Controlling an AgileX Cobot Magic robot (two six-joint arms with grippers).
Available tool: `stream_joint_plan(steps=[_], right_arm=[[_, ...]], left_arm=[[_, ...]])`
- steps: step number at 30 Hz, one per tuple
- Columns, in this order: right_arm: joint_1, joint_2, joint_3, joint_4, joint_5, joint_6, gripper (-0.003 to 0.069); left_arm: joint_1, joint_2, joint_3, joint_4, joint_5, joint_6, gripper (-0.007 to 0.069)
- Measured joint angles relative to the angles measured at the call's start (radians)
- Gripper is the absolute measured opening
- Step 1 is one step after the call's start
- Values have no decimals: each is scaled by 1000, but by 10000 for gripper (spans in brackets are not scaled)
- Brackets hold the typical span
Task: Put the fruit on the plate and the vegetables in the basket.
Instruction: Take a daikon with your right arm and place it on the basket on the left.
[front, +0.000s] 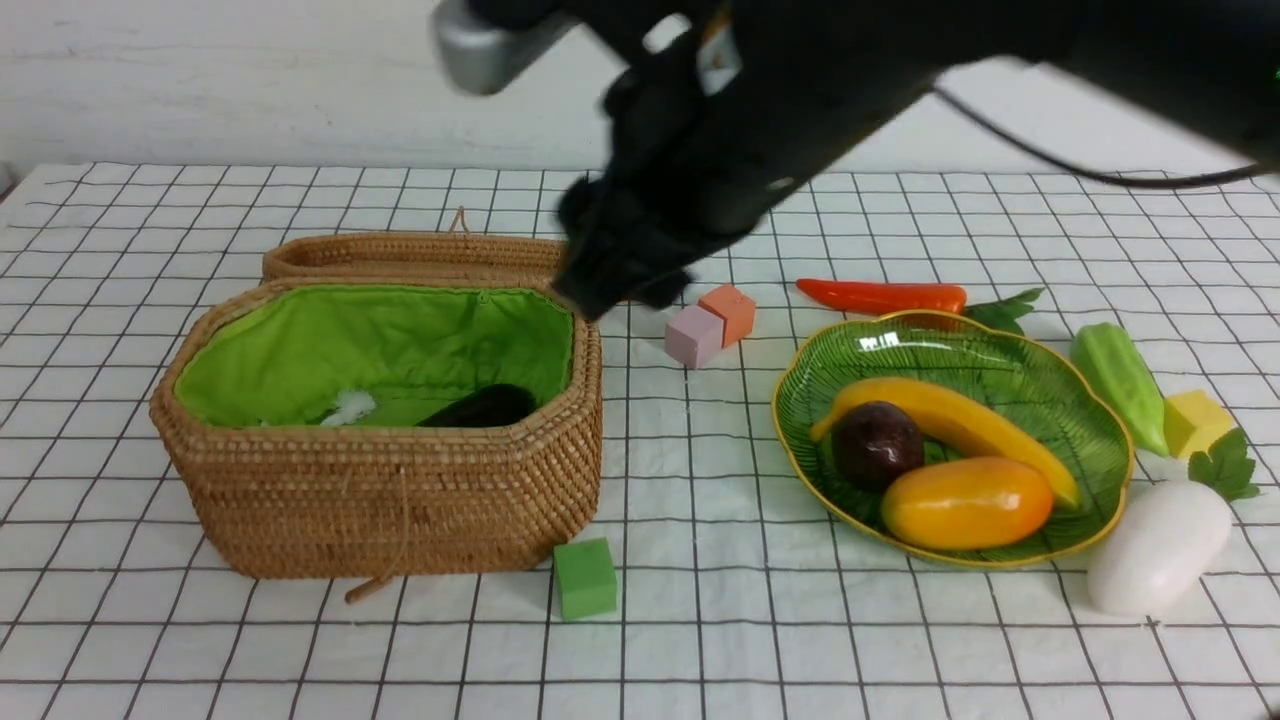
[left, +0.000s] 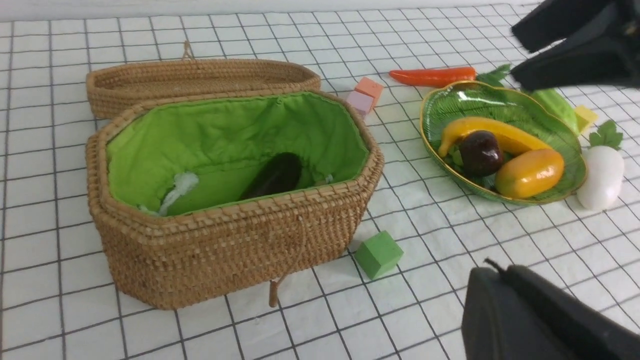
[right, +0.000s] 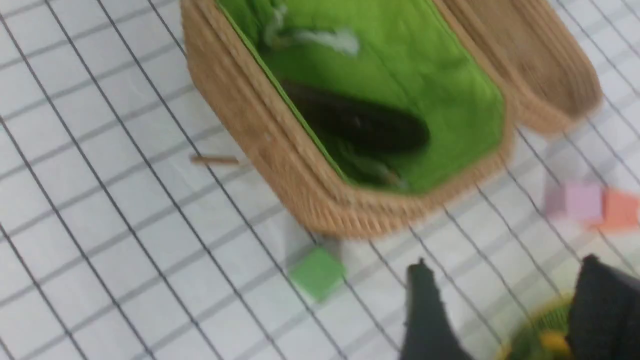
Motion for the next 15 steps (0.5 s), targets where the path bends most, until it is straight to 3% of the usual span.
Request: stream_joint_plan(steps=[5, 12, 15], right_arm=[[-116, -101, 125, -64, 101, 131, 15], [-282, -270, 488, -69, 101, 311, -6], [-435, -346, 658, -72, 32, 444, 0]], left_arm=[[0, 0, 0, -167, -4, 161, -6], [0, 0, 0, -333, -18, 369, -6], [0, 0, 0, -374, -40, 435, -3]])
